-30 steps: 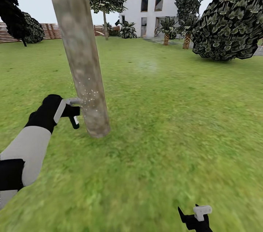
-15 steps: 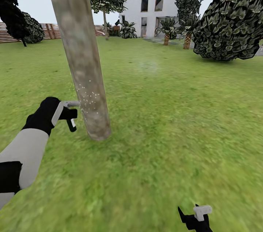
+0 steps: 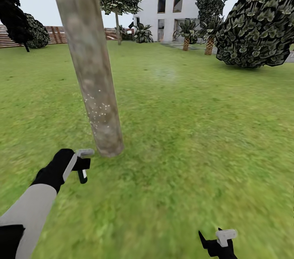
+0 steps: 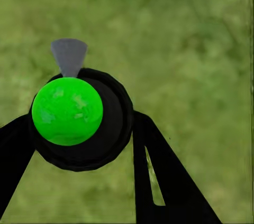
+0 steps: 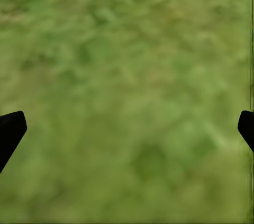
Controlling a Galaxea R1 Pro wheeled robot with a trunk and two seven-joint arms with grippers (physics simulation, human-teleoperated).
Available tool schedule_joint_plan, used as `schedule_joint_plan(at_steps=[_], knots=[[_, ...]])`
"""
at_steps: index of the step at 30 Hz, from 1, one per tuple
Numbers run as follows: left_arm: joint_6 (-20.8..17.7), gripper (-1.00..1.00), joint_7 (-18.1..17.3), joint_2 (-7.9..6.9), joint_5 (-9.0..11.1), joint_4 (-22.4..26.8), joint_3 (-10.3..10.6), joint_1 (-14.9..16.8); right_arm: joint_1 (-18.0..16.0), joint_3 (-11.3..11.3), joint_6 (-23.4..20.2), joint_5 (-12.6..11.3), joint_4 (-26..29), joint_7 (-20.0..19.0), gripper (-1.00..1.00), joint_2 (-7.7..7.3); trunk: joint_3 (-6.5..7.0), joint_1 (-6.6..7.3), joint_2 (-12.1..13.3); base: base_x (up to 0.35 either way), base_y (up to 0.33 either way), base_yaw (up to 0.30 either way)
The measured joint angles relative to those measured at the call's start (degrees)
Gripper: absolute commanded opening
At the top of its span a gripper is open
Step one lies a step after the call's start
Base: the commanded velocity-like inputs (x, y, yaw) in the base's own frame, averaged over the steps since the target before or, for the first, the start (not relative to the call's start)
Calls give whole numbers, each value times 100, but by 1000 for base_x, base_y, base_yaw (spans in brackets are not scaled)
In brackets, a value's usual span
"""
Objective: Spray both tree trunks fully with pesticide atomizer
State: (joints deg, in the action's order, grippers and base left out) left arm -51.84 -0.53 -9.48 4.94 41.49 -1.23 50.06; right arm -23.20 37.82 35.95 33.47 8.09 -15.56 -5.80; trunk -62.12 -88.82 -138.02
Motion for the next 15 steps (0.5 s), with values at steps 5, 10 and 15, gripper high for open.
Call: schedule_joint_plan(at_steps=[5,10,15], knots=[[507,-100,27,222,-19,-23,-13,-394,0,-2,0,1,0,0,100,0,0,0,0,201,-214,0],[956,-100,23,269,-9,-59,-42,-541,0,-3,0,2,0,0,100,0,0,0,0,261,-174,0],[1059,-100,27,265,-35,-54,-52,-668,0,-3,0,2,0,0,100,0,0,0,0,251,-181,0]])
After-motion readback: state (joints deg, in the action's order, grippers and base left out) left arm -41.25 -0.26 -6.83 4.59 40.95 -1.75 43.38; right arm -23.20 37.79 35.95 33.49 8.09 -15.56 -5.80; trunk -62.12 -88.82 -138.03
